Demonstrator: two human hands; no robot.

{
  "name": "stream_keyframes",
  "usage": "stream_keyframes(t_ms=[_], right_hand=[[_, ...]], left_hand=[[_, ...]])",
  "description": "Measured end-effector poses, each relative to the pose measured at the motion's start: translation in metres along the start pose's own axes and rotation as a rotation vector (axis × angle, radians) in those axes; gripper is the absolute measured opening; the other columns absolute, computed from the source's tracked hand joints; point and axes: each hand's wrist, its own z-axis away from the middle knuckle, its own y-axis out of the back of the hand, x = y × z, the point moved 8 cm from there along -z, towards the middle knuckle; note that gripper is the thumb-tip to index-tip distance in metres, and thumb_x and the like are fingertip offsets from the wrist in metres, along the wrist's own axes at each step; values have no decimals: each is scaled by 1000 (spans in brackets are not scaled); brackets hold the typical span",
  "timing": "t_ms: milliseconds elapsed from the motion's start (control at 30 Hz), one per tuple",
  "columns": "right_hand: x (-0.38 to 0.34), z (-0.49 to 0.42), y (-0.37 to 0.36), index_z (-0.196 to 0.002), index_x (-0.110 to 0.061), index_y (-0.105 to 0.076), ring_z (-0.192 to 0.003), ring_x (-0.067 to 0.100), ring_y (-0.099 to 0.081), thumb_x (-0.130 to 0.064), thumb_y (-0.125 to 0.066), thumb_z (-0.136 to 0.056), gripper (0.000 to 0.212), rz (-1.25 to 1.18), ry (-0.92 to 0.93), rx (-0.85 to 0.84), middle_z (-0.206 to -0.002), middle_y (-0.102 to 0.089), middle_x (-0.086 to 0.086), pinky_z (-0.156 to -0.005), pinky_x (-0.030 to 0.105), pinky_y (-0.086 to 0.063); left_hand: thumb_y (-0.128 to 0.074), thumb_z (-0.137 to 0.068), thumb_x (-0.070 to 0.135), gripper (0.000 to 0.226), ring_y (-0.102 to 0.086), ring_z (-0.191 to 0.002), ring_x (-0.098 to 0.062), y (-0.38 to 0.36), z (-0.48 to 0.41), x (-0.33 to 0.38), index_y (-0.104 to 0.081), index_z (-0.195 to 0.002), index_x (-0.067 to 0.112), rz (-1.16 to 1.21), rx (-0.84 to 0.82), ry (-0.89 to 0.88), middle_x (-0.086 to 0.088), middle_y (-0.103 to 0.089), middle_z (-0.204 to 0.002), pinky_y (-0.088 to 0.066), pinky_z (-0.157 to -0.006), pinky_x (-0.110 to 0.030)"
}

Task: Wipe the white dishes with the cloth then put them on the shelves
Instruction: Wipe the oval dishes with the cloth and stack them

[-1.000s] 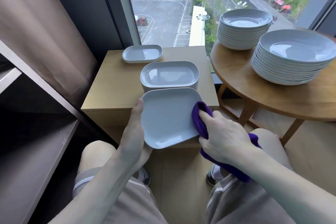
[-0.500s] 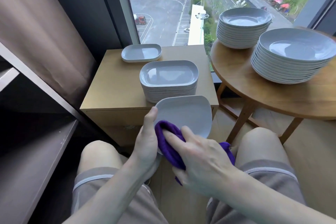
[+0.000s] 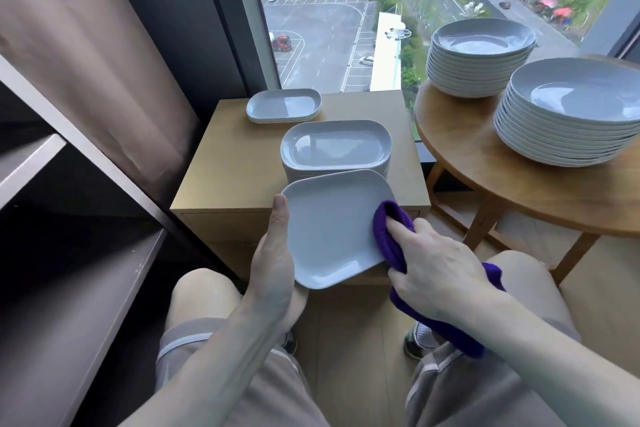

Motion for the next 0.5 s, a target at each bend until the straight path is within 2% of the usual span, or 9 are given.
stream_keyframes(t_ms=[67, 167, 267, 333, 400, 500], right_hand=[[-18, 9, -5, -151, -35, -14, -87, 16, -55, -47, -57, -91, 75, -8, 59, -41, -122, -49, -5, -69, 23, -46], [-52, 25, -10, -150, -37, -15, -90, 21, -62, -49, -56, -87, 76, -19, 193, -103, -125, -50, -4, -70, 28, -53], [-83, 39, -4, -143, -37, -36, -65, 21, -58, -49, -50, -76, 69, 30, 306, -79, -99, -52, -5, -49, 29, -45], [-89, 42, 5, -136, -35, -48, -54, 18, -53, -49, -47, -71, 66, 49, 332, -19, -87, -49, -7, -42, 26, -34], [-85, 39, 7, -136, -36, -48, -55, 20, -54, -48, -52, -71, 66, 70, 330, 8, -87, -48, -6, -43, 28, -33], [-69, 28, 4, -143, -42, -29, -71, 27, -61, -48, -55, -78, 70, 52, 260, -46, -101, -50, -3, -55, 36, -48]], left_hand=[[-42, -100, 66, 64, -68, -123, -32, 3, -1, -1, -70, -133, 19, 2, 37, 5, -13, -70, -134, -61, -94, -46], [-44, -99, 63, 62, -72, -117, -32, 4, -1, -3, -73, -126, 15, 0, 83, 1, -14, -74, -126, -63, -85, -37], [-51, -95, 63, 60, -78, -96, -26, -3, 4, -12, -83, -99, 13, -18, 68, 8, -13, -80, -106, -62, -71, -28], [-54, -96, 63, 58, -78, -84, -22, -4, 6, -18, -84, -88, 14, -15, 53, 33, -10, -80, -94, -60, -65, -26], [-51, -100, 60, 55, -78, -92, -23, -6, 5, -19, -85, -95, 18, -20, 39, 35, -11, -80, -103, -61, -70, -27], [-51, -98, 60, 53, -76, -107, -25, -9, 3, -15, -83, -107, 19, -4, 34, 33, -15, -76, -120, -61, -79, -29]])
